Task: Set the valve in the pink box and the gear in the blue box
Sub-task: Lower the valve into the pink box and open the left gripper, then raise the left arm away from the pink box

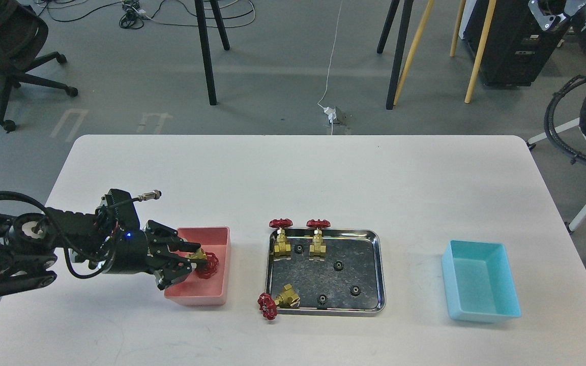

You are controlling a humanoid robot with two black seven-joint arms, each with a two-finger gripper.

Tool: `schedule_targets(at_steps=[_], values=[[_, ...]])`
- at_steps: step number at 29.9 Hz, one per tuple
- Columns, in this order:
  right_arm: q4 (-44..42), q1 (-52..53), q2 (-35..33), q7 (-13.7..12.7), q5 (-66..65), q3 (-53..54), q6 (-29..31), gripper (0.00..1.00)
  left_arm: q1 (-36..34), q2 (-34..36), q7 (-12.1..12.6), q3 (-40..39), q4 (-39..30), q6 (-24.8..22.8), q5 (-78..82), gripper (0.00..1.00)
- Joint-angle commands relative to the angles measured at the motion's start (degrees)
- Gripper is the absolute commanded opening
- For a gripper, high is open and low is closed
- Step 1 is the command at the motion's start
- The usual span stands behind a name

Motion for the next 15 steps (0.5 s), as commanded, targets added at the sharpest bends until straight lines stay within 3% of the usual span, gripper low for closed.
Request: schedule_targets(at_steps=[1, 8, 12, 15], values=[[-0.05, 0.0, 0.0, 0.0, -0.01, -0.08, 0.0, 1.0, -0.03, 0.22, 0.0, -0.75, -0.17, 0.04, 0.01, 0.48], [-0.32, 0.17, -0.09, -0.18, -1.5, -1.57, 0.0, 1.0, -0.3, 2.5, 0.0, -6.45, -0.34, -0.39, -0.52, 0.63], [-0.32, 2.28, -0.09, -0.18, -8.42, -4.82, 0.0, 1.0, -0.39, 5.84, 0.0, -11.89, -2.71, -1.36, -0.78, 0.64], [-0.23, 5.0, 0.0, -0.27, -16.86, -7.45, 0.0, 1.0, -0.65, 8.48, 0.0, -17.08, -4.73, -4.86, -1.57, 0.64]])
